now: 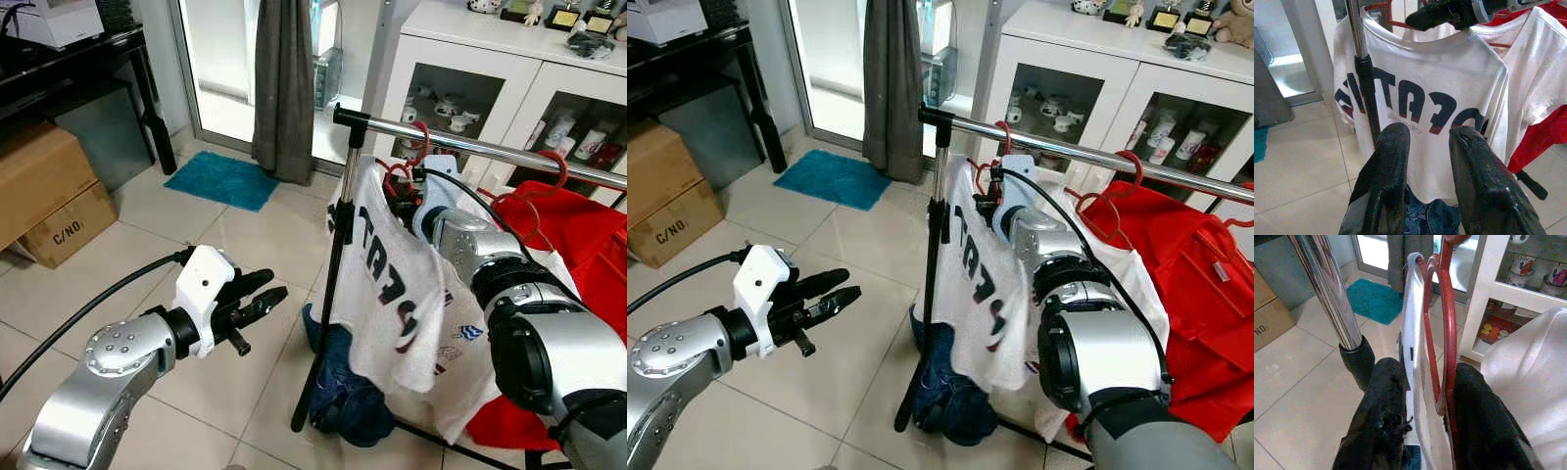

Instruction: Hang hanger

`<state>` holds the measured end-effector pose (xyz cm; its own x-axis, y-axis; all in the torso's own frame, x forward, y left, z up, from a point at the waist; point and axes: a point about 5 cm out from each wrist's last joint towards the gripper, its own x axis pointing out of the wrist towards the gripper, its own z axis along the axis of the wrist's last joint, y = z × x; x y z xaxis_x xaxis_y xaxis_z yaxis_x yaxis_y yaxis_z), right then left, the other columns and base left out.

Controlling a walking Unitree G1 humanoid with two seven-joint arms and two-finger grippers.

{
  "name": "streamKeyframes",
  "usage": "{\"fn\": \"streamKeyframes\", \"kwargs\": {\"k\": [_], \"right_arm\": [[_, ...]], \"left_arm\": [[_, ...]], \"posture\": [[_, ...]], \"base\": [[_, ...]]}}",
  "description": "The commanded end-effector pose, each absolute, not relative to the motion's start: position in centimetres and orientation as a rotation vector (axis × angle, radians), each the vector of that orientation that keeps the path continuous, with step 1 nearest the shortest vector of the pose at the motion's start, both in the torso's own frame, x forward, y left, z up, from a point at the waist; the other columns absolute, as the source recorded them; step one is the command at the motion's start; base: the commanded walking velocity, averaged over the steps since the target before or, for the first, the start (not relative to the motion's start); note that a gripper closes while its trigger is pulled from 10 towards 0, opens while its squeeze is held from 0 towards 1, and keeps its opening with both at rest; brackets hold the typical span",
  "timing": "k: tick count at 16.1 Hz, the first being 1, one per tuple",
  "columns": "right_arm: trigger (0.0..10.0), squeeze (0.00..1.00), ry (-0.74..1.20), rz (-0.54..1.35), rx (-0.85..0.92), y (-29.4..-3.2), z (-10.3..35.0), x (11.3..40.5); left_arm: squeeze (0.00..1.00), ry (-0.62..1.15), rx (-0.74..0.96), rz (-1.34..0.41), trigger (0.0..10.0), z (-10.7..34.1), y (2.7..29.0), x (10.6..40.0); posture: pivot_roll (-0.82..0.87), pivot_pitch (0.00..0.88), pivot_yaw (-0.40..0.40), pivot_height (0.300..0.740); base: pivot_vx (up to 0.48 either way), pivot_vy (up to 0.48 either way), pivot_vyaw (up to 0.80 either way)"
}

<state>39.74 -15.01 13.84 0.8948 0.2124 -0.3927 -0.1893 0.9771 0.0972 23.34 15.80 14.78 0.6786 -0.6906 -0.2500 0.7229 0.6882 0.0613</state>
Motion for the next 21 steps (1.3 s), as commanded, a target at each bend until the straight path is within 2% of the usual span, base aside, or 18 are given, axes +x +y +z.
{"fn": "streamKeyframes", "kwargs": {"k": [1, 14, 15, 16, 21], "right_arm": [[0.0, 0.00, 0.402, 0.199, 0.062, -15.0, 14.2, 39.9], [0.0, 0.00, 0.385, 0.175, 0.036, -15.2, 14.1, 39.9], [0.0, 0.00, 0.368, 0.179, 0.015, -15.3, 14.3, 40.0], [0.0, 0.00, 0.319, 0.189, -0.094, -15.7, 14.9, 40.2], [0.0, 0.00, 0.198, 0.215, -0.116, -16.6, 16.6, 40.1]], "left_arm": [[0.00, 0.207, 0.165, -0.818, 10.0, 15.1, 15.6, 23.1], [0.00, 0.200, 0.171, -0.813, 10.0, 15.1, 15.4, 23.4], [0.00, 0.190, 0.170, -0.795, 10.0, 15.1, 15.4, 23.6], [0.00, 0.187, 0.160, -0.723, 10.0, 15.0, 15.4, 24.3], [0.00, 0.151, 0.139, -0.589, 10.0, 14.5, 15.3, 25.4]], "posture": [[-0.01, 0.000, -0.050, 0.740], [-0.01, 0.000, -0.045, 0.740], [-0.01, 0.000, -0.046, 0.740], [-0.01, 0.000, -0.057, 0.740], [-0.03, 0.000, -0.052, 0.740]], "base": [[0.000, 0.000, 0.00], [0.000, 0.000, 0.00], [0.000, 0.000, 0.00], [0.000, 0.000, 0.00], [0.000, 0.000, 0.00]]}}
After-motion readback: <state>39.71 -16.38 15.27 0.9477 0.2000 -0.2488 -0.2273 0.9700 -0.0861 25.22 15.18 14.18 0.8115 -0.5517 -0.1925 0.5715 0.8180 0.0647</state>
